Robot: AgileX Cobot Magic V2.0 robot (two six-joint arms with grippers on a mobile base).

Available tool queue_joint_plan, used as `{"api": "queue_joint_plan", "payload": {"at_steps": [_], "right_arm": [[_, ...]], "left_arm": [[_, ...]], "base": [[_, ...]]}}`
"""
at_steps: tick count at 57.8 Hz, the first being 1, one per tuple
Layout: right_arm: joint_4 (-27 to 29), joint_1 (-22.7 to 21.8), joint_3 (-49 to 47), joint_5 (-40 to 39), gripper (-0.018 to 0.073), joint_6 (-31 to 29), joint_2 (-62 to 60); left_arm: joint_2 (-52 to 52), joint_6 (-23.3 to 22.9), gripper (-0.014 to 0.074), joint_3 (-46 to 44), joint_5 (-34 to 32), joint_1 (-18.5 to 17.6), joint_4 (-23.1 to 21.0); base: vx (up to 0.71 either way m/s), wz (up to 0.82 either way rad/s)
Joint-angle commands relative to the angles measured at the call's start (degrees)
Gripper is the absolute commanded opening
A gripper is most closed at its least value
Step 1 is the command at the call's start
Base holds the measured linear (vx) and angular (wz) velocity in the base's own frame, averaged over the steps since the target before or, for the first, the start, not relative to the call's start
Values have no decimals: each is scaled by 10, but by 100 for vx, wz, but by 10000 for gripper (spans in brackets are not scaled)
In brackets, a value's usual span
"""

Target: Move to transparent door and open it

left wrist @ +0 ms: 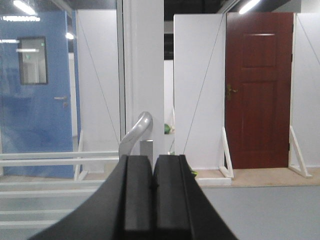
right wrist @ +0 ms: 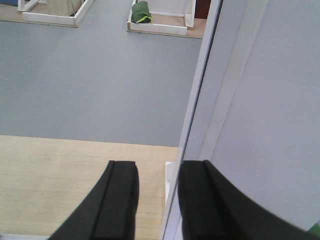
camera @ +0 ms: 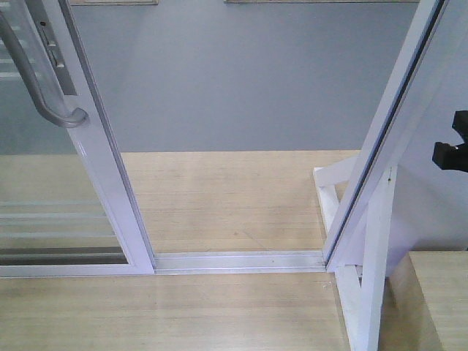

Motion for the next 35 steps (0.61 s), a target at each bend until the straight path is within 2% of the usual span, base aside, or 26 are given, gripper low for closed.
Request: {"api": "queue_joint_plan", "payload": {"at_steps": [1,8,17,25,28,35], "right_arm": [[-13,-3,-16,-35,295,-1,-4],[-13,-3,-16,-35,295,-1,-4],[-13,-3,-16,-35,295,-1,-6],[-13,-3,-16,-34,295,-1,-4],[-13,-3,-16,-35,295,-1,-5],[-13,-3,-16,-34,295,-1,-3]], "left_arm": [[-54,-21,-6,29,-43,-3,5],[-117,-22,-5,94,-43,-3,3],[-99,-22,-3,165,-55,-2,-17],[-101,-22,-3,225,-66,-2,-16],[-101,-22,-3,225,-34,-2,-16],[-101,-22,-3,224,-5,-2,-17]], "base": [[0,0],[0,0],[0,0],[0,0],[0,0],[0,0]]}}
